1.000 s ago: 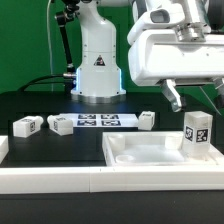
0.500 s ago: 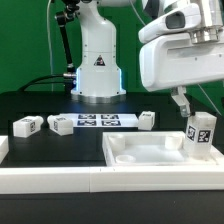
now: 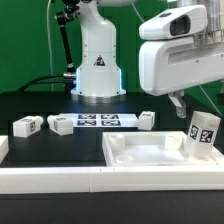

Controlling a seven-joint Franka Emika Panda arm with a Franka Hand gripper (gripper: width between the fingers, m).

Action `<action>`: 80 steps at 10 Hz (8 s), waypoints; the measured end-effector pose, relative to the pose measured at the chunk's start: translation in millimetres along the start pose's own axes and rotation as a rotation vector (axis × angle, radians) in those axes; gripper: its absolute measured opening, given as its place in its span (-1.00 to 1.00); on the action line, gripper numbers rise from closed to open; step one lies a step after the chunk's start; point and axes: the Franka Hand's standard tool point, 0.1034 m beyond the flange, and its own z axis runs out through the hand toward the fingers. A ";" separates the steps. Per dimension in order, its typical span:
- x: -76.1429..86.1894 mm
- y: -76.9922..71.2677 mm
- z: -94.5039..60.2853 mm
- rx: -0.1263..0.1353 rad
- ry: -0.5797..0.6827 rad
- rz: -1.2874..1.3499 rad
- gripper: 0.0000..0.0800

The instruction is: Assemble square table

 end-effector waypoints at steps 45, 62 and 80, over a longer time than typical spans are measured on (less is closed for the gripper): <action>2.2 9.4 15.0 0.064 0.088 1.391 -0.26; 6.6 5.6 12.1 -0.079 0.039 -0.048 0.62; 5.6 14.1 12.4 -0.004 0.118 0.537 -0.26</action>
Offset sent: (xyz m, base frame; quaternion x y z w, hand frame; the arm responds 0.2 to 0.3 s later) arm -0.0040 -0.0276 0.0008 -0.0963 -0.0086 0.0652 0.9932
